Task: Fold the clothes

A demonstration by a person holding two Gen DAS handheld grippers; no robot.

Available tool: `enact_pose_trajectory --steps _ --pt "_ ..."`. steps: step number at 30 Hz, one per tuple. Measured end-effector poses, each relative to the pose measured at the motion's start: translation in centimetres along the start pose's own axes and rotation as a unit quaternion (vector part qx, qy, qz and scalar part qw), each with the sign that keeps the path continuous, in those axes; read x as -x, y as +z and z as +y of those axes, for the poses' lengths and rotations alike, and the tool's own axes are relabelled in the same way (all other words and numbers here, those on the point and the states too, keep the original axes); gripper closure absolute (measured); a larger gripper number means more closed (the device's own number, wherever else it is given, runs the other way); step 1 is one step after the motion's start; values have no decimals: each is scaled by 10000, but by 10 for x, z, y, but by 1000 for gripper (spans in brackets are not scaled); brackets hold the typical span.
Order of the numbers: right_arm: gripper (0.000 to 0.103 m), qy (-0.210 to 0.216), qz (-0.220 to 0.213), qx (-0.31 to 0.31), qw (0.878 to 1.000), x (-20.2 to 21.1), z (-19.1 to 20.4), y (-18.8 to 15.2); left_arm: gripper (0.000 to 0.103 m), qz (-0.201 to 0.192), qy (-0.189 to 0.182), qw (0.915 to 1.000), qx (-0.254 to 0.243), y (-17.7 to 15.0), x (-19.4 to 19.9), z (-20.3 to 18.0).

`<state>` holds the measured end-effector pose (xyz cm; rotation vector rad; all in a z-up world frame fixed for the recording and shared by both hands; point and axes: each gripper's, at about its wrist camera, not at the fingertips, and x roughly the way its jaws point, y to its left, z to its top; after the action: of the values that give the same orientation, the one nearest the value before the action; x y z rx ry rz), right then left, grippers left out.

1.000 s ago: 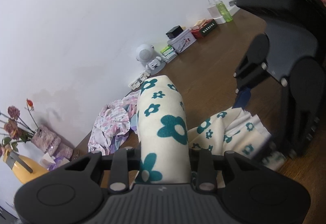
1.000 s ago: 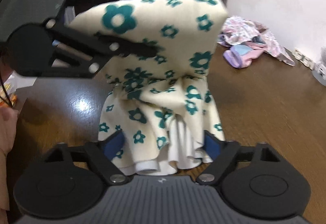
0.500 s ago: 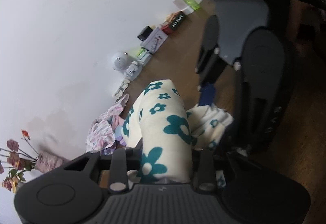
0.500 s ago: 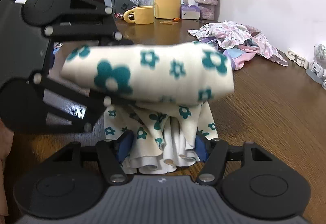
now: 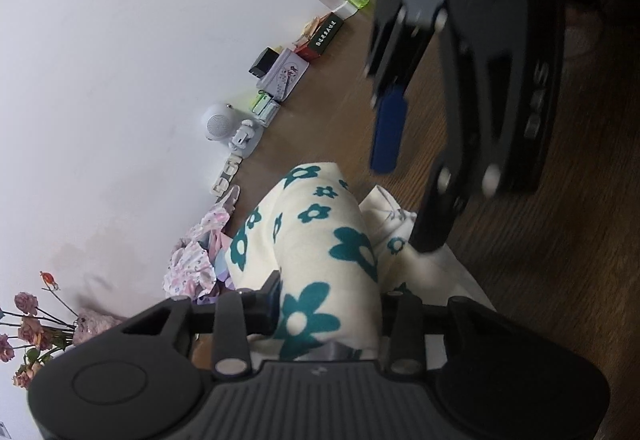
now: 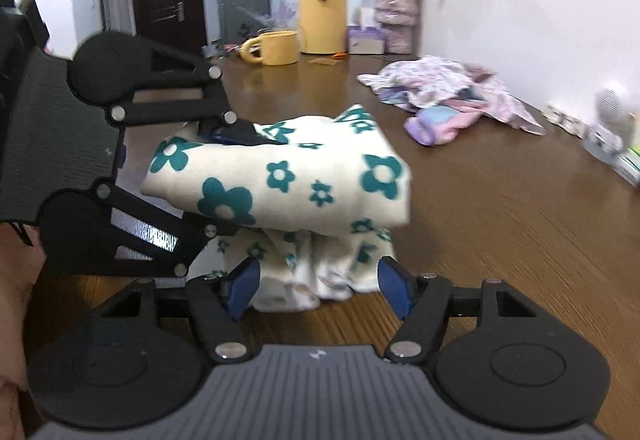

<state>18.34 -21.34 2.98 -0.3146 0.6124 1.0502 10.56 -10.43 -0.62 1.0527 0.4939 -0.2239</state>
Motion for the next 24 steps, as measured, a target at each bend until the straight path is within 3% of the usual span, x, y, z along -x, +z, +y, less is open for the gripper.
enact_pose_trajectory --steps 4,8,12,13,16,21,24 --pt "37 -212 -84 -252 9994 12 -8 -11 63 56 -11 9998 -189 4 -7 -15" --pt "37 -391 -196 -461 9980 16 -17 -11 63 87 220 9991 -345 6 -9 -27" --pt "35 -533 -359 -605 9961 22 -22 -10 47 43 275 9992 -290 9 -7 -24" --pt "35 -569 -407 -640 9955 24 -24 -9 35 -2 171 9996 -209 10 -5 -20" --pt "34 -671 -584 -799 9928 33 -27 -8 28 -198 -334 9991 154 14 7 -3" --pt "34 -725 -860 -1035 9882 43 -25 -4 28 -522 -543 9925 958 12 25 43" --pt "34 -654 -970 -1036 9877 44 -15 3 28 -519 -800 9778 1867 -10 30 90"
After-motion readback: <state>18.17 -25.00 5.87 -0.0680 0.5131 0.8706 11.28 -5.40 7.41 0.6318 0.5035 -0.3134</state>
